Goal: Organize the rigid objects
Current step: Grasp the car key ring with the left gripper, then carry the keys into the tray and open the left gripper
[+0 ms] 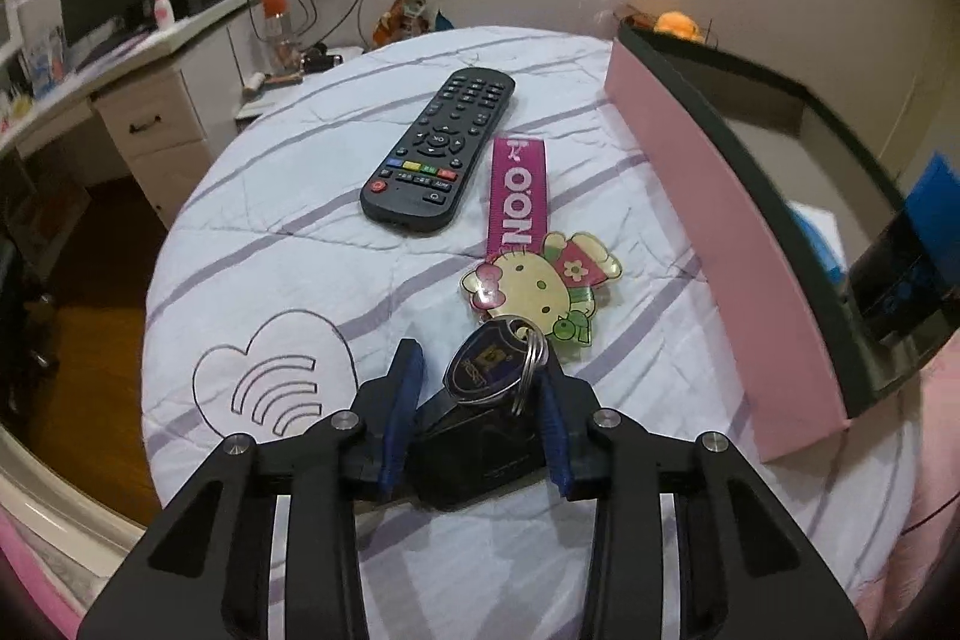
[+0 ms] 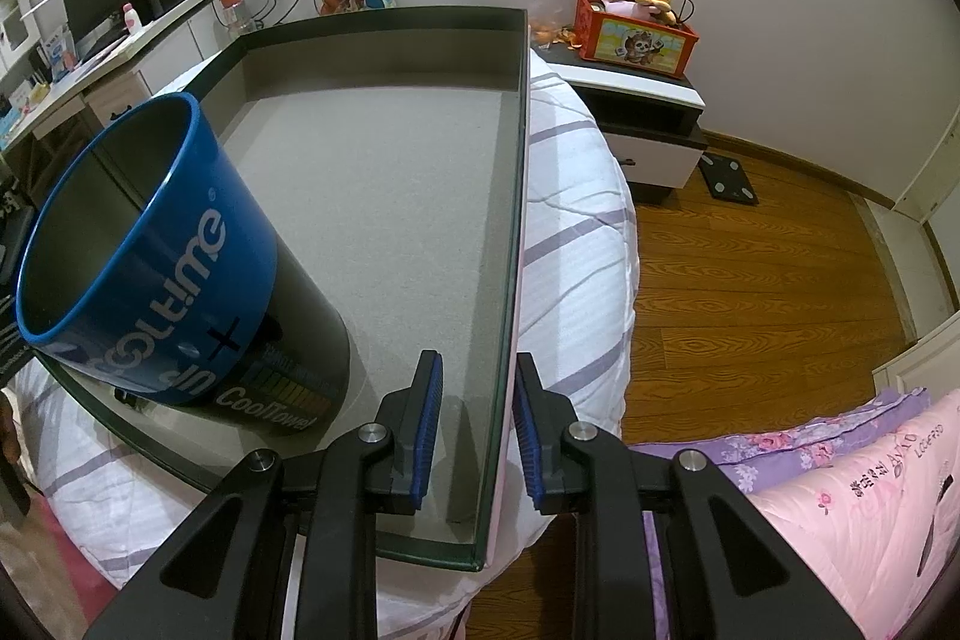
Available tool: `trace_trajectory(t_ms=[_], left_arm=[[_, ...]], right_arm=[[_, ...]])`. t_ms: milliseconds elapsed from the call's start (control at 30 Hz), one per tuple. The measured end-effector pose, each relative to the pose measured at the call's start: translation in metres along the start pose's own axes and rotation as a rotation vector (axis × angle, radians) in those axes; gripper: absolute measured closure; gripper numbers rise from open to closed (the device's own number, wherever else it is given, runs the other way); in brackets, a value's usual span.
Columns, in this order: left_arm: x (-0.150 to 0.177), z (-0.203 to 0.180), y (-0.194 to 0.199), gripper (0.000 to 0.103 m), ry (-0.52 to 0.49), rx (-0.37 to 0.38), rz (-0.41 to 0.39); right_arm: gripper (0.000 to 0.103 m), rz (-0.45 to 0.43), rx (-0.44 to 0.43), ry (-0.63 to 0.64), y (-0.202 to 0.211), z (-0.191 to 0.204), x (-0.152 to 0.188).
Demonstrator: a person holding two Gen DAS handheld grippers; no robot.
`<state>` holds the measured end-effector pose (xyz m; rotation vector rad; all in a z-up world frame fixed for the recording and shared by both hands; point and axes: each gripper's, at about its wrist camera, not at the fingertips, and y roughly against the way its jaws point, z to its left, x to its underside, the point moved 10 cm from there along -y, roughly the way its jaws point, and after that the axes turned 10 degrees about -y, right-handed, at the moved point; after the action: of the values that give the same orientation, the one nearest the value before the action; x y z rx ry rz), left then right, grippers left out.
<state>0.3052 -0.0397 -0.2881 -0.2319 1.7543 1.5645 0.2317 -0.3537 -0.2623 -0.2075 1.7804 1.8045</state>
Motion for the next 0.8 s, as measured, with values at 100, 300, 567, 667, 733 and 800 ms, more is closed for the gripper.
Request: trace_trajectory(t_ms=[100, 300, 567, 667, 733, 800], left_arm=[[0.0, 0.001, 0.006, 0.067, 0.037, 0.042, -0.022], [-0.009, 0.003, 0.033, 0.075, 0.058, 0.055, -0.094], [-0.039, 0.007, 0.076, 0.079, 0.071, 0.033, -0.23], [-0.049, 0.005, 0.085, 0.079, 0.061, 0.029, -0.259], [-0.055, 0.001, 0.09, 0.079, 0.048, 0.038, -0.271], [-0.062, -0.005, 0.098, 0.079, 0.031, 0.05, -0.284]], right_arm=[[0.079, 0.002, 0.0, 0.001, 0.0, 0.0, 0.0], [0.079, 0.002, 0.001, 0.001, 0.0, 0.001, 0.0], [0.079, 0.007, -0.005, -0.007, -0.001, 0.0, 0.0], [0.079, 0.008, -0.005, -0.008, -0.002, -0.001, 0.0], [0.079, 0.007, -0.004, -0.007, -0.001, 0.0, 0.001], [0.079, 0.007, -0.006, -0.009, -0.002, -0.001, 0.0]])
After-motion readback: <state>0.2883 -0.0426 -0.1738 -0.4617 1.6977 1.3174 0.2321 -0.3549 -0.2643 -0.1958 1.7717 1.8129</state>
